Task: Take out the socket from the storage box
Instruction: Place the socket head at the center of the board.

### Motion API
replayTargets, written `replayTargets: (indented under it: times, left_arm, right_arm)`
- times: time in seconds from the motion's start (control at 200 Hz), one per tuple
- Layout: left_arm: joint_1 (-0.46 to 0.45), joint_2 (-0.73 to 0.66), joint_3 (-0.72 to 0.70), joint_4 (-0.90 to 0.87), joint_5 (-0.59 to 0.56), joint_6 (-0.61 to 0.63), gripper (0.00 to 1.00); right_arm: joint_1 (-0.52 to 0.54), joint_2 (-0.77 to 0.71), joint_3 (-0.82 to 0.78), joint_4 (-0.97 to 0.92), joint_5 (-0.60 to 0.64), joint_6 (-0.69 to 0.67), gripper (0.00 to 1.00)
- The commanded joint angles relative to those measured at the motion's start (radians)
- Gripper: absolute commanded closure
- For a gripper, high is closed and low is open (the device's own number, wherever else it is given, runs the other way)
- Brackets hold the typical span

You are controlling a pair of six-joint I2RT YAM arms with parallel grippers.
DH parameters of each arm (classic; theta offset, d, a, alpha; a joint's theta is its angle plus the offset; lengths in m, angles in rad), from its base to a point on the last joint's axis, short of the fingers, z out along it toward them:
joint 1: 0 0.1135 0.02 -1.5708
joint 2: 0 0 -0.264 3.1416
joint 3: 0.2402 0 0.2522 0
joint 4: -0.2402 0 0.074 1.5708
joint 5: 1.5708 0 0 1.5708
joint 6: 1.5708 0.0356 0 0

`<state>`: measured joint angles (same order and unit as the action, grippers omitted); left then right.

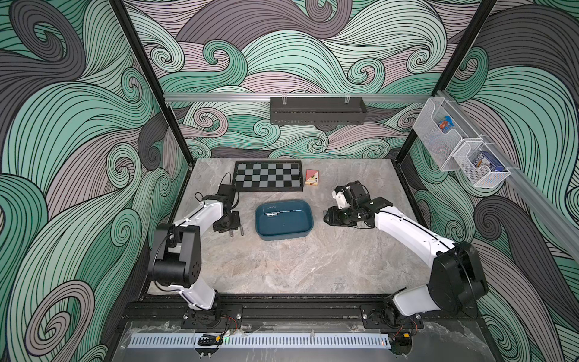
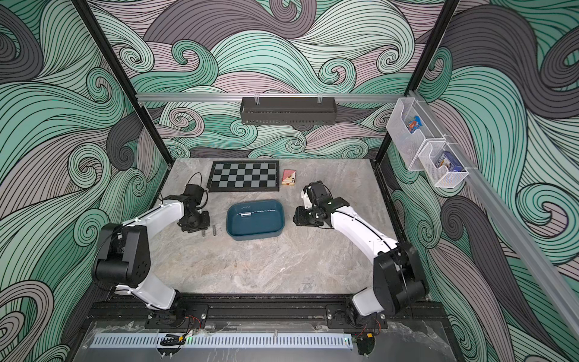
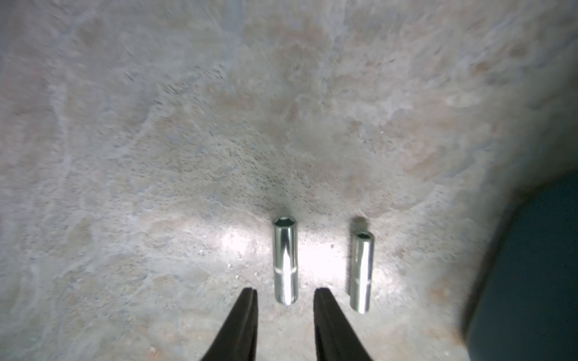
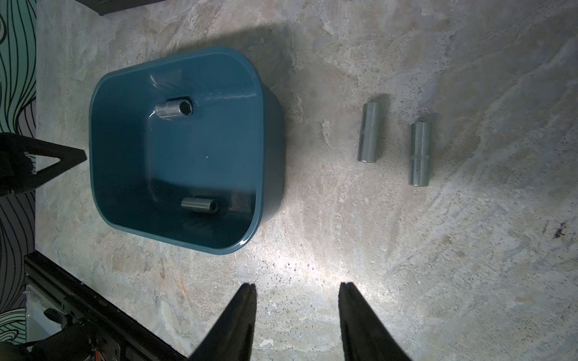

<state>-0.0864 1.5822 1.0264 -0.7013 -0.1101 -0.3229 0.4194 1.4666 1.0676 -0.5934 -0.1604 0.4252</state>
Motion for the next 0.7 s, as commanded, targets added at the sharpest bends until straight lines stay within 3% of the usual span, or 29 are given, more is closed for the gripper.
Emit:
replayTargets:
  times: [0.0,0.105,0.265,0.35,0.695]
  left_arm:
    - [-0.001,-0.13,0.038,-0.073,-0.021,0.015,0.66]
    - [0.001,-0.299,0.039,-0.099,-0.006,-0.01,0.64]
    - [0.002,-0.54,-0.038,-0.049,0.131,-0.016,0.56]
    - [0.004,-0.651,-0.083,-0.055,0.122,-0.038,0.46]
    - [0.004,-0.798,-0.088,-0.126,0.171,-0.01,0.41]
  right_arm:
    - [-0.007,-0.043,-0.009,0.003,-0.01,0.003,0.53]
    - [-0.005,-0.085,0.003,-0.008,-0.017,0.016,0.52]
    - [0.017,-0.136,0.053,-0.017,-0.034,0.082,0.48]
    - [0.08,-0.128,0.1,-0.015,-0.009,0.116,0.48]
    - [0.316,0.232,0.368,-0.013,0.112,0.133,0.44]
